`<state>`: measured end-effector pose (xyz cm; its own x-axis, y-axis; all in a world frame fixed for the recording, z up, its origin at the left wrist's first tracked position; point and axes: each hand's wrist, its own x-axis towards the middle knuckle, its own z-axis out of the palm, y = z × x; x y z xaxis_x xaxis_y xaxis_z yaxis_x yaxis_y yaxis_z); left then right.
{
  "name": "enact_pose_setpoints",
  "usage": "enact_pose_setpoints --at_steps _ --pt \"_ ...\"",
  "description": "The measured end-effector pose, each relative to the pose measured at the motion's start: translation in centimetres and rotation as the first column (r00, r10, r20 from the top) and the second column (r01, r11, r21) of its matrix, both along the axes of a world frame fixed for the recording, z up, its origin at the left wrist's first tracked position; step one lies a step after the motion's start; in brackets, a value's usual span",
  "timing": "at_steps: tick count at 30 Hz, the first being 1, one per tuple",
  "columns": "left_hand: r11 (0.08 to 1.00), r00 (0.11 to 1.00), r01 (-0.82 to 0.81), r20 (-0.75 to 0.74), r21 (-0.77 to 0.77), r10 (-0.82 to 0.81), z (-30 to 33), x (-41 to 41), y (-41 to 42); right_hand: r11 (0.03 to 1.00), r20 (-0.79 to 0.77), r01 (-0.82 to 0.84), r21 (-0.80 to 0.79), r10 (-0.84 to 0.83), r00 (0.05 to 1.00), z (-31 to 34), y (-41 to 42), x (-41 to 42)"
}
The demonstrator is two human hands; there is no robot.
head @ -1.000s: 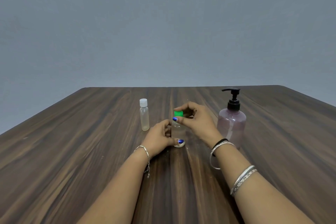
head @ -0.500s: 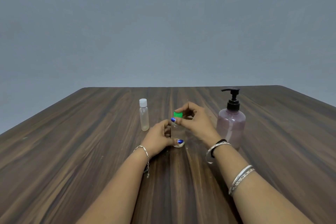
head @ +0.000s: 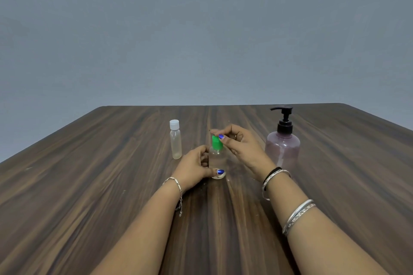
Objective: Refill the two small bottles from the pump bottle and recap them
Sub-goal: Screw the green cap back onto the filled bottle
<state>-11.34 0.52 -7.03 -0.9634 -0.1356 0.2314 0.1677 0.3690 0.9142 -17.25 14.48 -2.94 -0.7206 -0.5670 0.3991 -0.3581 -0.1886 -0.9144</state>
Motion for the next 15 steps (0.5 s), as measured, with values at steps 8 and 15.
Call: enact_pose_setpoints --at_steps 8,15 --pt "1.000 1.000 0.006 -0.003 -0.008 -0.006 0.13 0.11 0.09 0.972 -0.177 0.218 0.086 -0.200 0.964 -0.31 -0.61 0.13" --pt "1.000 1.000 0.010 -0.003 -0.013 -0.011 0.02 -0.12 0.09 0.989 -0.093 0.084 0.121 -0.072 0.993 -0.19 -0.40 0.25"
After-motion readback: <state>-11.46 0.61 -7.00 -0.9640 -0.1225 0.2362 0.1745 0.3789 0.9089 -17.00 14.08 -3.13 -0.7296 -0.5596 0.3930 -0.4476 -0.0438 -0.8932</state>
